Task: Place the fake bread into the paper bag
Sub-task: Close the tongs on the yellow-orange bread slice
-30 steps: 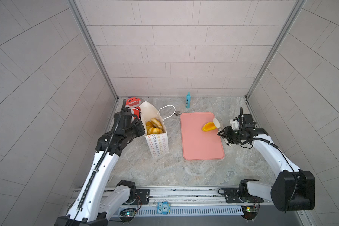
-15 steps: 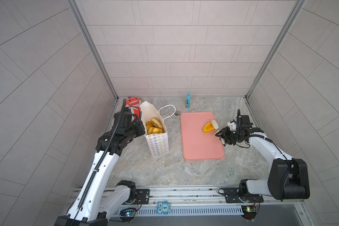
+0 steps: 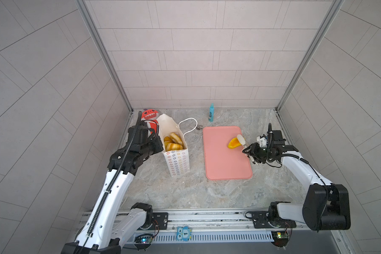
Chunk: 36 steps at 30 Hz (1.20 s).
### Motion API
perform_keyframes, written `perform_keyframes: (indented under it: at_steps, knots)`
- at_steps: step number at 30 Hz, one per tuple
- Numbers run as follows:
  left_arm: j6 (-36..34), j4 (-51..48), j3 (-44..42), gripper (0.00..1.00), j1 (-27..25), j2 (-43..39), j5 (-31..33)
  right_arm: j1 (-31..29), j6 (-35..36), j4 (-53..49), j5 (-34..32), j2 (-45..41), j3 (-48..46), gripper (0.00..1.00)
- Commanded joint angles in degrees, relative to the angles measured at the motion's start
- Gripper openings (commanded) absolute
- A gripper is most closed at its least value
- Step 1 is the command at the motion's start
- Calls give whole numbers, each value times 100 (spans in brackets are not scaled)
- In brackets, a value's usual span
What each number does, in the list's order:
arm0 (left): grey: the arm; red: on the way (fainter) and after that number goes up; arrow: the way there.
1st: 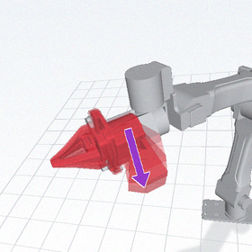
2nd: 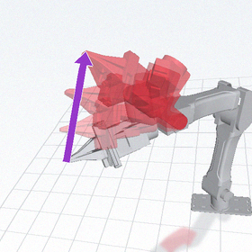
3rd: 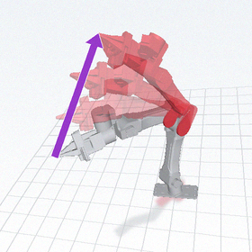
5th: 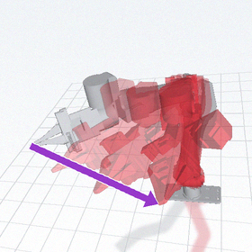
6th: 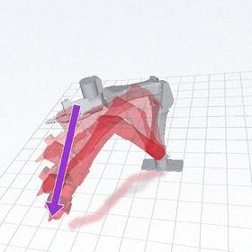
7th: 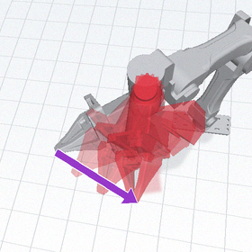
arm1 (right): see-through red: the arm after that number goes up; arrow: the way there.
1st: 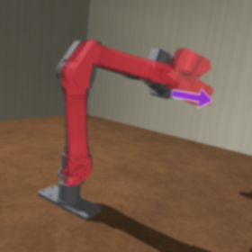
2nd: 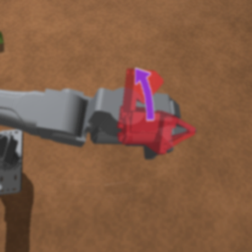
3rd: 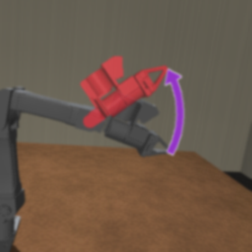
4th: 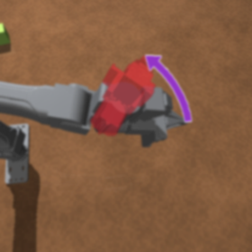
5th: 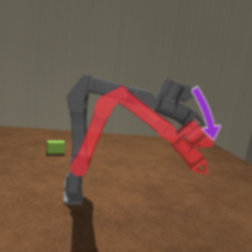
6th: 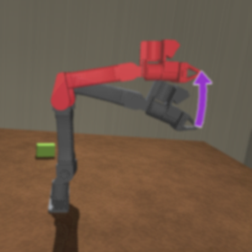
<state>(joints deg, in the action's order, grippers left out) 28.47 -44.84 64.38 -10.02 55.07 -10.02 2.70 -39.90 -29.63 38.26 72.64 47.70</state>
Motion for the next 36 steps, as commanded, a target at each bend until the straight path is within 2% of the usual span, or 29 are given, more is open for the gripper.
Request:
perform_keyframes:
  at_steps: [1, 7, 36]
  knots:
    - [-69, 6, -66, 6, 35, 10, 53, 29, -2, -170, -33, -296, 15, 47]
    - [-70, 3, -66, 6, 34, 9, 44, 29, 92, -228, -121, -366, -42, 47]
    - [-61, -11, -86, 6, 34, 57, 113, 29, -88, 613, 86, 563, -123, 46]
